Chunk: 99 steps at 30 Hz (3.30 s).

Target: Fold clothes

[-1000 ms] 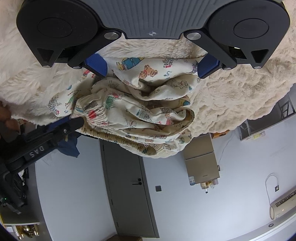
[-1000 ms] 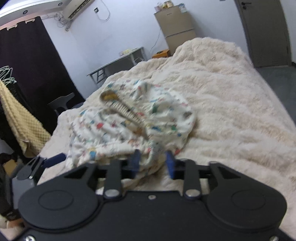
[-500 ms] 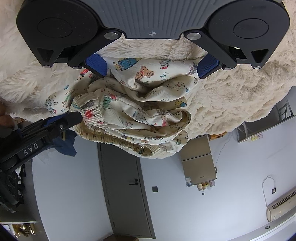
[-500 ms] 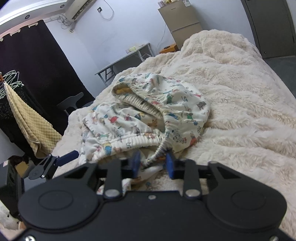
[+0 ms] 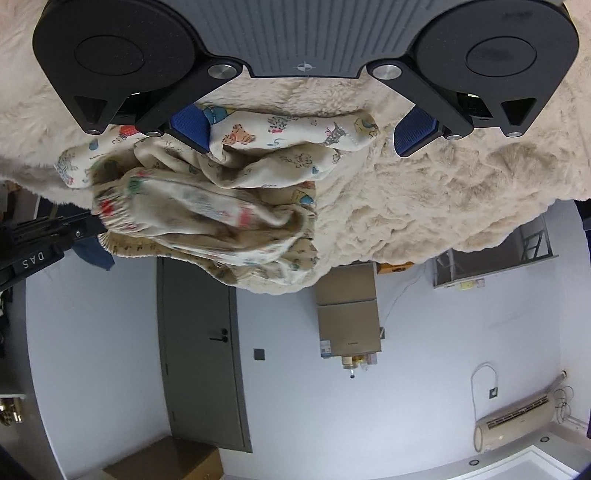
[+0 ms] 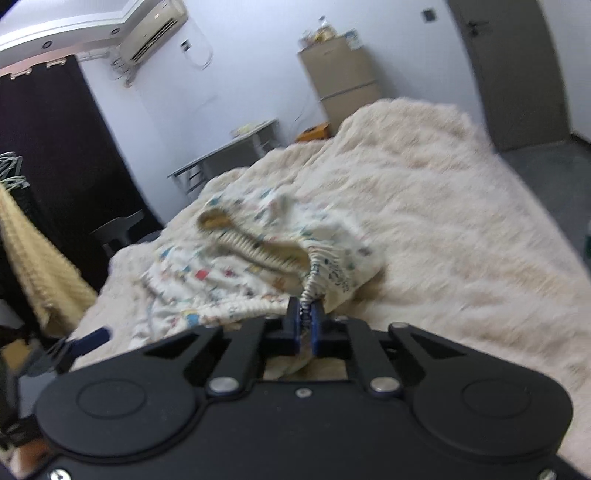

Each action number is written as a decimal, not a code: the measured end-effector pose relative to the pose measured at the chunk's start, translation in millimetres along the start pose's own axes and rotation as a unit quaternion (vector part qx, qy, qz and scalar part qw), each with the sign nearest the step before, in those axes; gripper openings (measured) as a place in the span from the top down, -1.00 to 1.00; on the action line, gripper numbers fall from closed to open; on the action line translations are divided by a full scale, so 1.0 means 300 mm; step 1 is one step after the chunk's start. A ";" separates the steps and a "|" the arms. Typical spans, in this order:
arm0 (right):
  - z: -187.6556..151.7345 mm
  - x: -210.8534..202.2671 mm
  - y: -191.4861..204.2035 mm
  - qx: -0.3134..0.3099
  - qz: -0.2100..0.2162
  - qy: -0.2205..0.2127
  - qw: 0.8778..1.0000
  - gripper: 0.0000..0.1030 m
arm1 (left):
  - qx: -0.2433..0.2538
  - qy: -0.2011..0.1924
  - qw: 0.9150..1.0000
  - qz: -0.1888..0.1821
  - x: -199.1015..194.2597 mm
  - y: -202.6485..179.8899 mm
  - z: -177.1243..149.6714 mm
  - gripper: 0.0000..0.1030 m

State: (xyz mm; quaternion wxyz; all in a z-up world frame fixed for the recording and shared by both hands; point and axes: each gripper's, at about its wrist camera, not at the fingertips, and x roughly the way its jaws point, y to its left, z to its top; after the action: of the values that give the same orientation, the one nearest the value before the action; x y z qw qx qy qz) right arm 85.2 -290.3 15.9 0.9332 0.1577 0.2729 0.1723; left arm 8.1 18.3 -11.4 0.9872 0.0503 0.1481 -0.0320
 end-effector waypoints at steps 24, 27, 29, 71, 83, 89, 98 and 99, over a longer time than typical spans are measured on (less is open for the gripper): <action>0.020 -0.134 -0.040 -0.189 -0.003 -0.004 0.982 -0.11 | 0.015 -0.002 1.000 -0.007 -0.025 -0.024 0.012 -1.00; -0.020 -0.113 0.023 -0.242 -0.001 0.017 0.970 -0.03 | 0.036 -0.004 0.999 -0.017 -0.033 -0.046 0.009 -1.00; -0.042 -0.085 0.047 -0.263 -0.015 0.026 0.964 -0.01 | 0.051 -0.003 0.998 -0.022 -0.033 -0.060 0.004 -1.00; -0.062 -0.026 0.026 -0.294 -0.115 0.017 0.949 0.88 | 0.176 -0.018 0.972 -0.155 0.055 -0.108 0.063 0.80; -0.038 -0.056 -0.018 -0.283 -0.141 0.011 0.948 0.92 | -0.076 -0.051 0.994 0.057 0.034 0.545 0.046 0.85; -0.071 -0.004 -0.009 -0.296 -0.137 0.041 0.944 0.84 | -0.109 -0.001 0.993 0.052 0.055 0.620 -0.141 0.79; -0.146 -0.011 0.059 -0.327 -0.127 0.014 0.936 0.21 | -0.031 0.085 0.994 0.059 -0.003 0.713 -0.215 -0.40; -0.170 -0.003 0.072 -0.335 -0.125 0.011 0.934 0.17 | -0.021 0.093 0.994 0.053 -0.020 0.727 -0.226 -0.45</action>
State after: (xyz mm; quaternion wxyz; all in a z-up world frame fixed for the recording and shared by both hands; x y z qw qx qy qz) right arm 50.7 -261.2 -16.2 0.9428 -0.2013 0.2271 0.1377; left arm -0.1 242.5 -54.5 0.9702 0.0404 0.2372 0.0281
